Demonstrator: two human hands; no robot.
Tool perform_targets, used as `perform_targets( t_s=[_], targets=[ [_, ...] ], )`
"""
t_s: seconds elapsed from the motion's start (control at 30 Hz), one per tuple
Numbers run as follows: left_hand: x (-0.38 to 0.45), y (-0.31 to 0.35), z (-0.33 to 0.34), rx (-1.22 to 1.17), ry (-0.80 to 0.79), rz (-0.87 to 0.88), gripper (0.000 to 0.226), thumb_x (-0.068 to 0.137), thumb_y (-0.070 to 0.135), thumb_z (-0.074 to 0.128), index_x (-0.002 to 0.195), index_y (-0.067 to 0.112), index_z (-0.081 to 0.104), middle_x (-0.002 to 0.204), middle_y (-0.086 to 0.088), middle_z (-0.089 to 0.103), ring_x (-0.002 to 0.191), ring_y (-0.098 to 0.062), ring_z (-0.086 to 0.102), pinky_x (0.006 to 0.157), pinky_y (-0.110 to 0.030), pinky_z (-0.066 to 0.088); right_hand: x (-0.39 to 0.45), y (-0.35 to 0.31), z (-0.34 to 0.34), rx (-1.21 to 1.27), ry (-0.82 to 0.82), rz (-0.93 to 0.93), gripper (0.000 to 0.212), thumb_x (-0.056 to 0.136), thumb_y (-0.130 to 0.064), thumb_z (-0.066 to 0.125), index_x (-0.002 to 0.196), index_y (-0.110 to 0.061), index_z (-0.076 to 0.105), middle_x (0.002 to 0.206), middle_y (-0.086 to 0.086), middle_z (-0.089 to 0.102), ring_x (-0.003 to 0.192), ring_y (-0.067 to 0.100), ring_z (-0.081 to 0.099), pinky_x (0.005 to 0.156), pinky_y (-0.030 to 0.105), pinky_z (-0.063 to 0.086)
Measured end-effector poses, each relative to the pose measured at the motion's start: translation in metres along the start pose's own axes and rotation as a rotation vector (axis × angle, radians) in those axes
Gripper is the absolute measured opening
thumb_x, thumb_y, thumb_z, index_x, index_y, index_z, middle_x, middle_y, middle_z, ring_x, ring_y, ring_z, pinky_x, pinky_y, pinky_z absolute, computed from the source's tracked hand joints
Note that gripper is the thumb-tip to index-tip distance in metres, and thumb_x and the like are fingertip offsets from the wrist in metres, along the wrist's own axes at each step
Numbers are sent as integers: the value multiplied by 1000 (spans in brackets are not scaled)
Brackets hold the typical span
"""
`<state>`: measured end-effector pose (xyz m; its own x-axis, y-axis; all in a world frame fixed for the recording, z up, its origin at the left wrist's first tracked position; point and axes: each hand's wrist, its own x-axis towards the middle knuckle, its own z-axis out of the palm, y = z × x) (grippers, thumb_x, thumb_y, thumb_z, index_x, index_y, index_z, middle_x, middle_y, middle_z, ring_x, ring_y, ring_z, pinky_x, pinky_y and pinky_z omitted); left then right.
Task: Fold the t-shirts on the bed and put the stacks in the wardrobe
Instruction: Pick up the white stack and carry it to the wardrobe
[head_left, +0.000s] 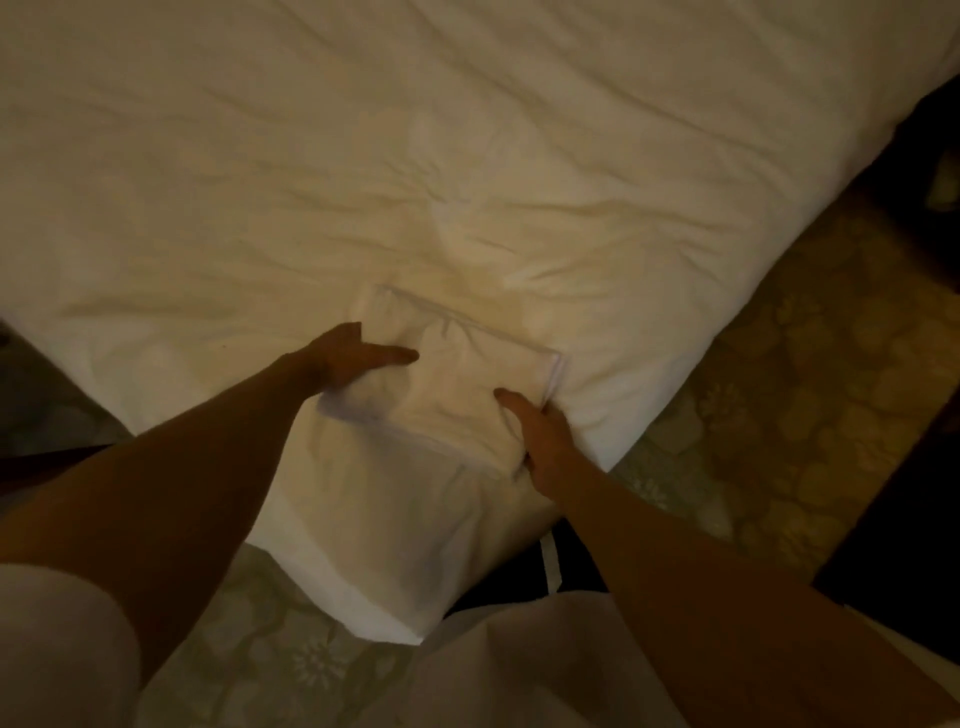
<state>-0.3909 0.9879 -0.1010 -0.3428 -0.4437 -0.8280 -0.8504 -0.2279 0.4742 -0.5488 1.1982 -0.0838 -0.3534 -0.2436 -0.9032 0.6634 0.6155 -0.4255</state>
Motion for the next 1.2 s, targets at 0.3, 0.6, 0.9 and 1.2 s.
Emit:
perform_targets(
  t_s=[0.3, 0.6, 0.9, 1.2],
  targets=[
    [-38, 147, 50, -109, 69, 211, 53, 79, 56, 75, 115, 18, 68, 108, -3, 72, 102, -24, 67, 93, -36, 51, -3, -108, -108, -71, -22, -233, 58, 80, -46, 78, 122, -13, 58, 121, 9, 64, 104, 24, 64, 98, 42, 52],
    [-40, 324, 169, 10, 163, 238, 97, 59, 85, 65, 121, 10, 66, 118, -11, 69, 105, -31, 64, 100, -42, 49, 11, -197, -276, 21, 122, -306, 74, 80, -47, 76, 136, -5, 49, 132, 12, 56, 114, 32, 57, 96, 41, 49],
    [-36, 520, 337, 180, -106, 452, 97, 48, 82, 72, 121, 17, 68, 111, -4, 72, 102, -25, 68, 100, -45, 51, 11, -245, -487, 212, 446, -453, 79, 84, -46, 72, 147, -12, 40, 147, 12, 46, 129, 35, 47, 108, 47, 40],
    [-21, 655, 489, 335, -488, 566, 67, 79, 51, 76, 136, 29, 48, 116, 5, 61, 100, -13, 59, 89, -30, 47, -2, -251, -631, 478, 742, -462, 71, 80, -47, 76, 137, -11, 52, 131, 8, 57, 116, 29, 56, 98, 46, 50]
  ],
)
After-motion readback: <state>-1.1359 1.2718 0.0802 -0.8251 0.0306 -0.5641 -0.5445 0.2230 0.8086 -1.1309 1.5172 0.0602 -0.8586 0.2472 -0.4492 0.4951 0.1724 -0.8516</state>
